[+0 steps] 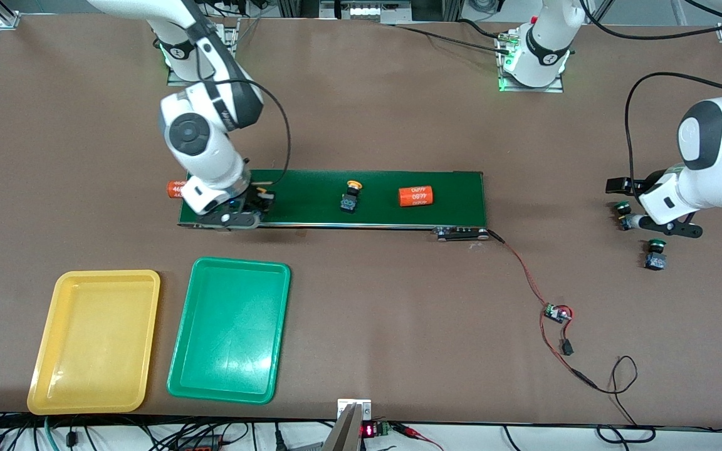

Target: Sort buttons by color to trays

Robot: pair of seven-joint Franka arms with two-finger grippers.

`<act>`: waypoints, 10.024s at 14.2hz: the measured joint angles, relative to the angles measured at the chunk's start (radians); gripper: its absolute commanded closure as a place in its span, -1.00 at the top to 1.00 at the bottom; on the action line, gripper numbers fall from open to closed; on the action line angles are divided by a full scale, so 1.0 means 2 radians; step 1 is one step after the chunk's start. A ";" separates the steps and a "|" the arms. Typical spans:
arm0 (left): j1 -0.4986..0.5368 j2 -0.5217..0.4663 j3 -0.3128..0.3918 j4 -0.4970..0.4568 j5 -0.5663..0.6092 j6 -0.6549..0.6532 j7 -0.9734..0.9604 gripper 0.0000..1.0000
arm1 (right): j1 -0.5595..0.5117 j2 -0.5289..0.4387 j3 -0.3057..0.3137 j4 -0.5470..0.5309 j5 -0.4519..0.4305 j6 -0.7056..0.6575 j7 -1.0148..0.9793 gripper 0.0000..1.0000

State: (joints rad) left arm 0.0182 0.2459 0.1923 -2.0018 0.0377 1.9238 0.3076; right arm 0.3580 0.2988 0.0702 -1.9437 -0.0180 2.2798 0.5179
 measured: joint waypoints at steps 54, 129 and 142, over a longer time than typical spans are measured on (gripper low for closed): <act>-0.045 0.090 -0.308 0.033 -0.081 0.112 -0.347 -0.37 | -0.020 -0.042 -0.022 -0.004 0.014 -0.113 -0.055 1.00; 0.072 0.133 -0.238 0.158 0.010 -0.021 -0.089 -0.75 | -0.195 0.050 -0.027 0.198 0.022 -0.174 -0.303 1.00; -0.003 0.146 -0.347 0.068 -0.061 0.104 -0.309 -0.14 | -0.127 -0.072 0.001 0.046 0.023 -0.160 -0.210 1.00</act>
State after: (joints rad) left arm 0.0116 0.5384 -0.5023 -1.8661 -0.0840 2.1326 -0.3099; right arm 0.1035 0.1549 0.0719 -1.8524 0.0286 1.9595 0.0986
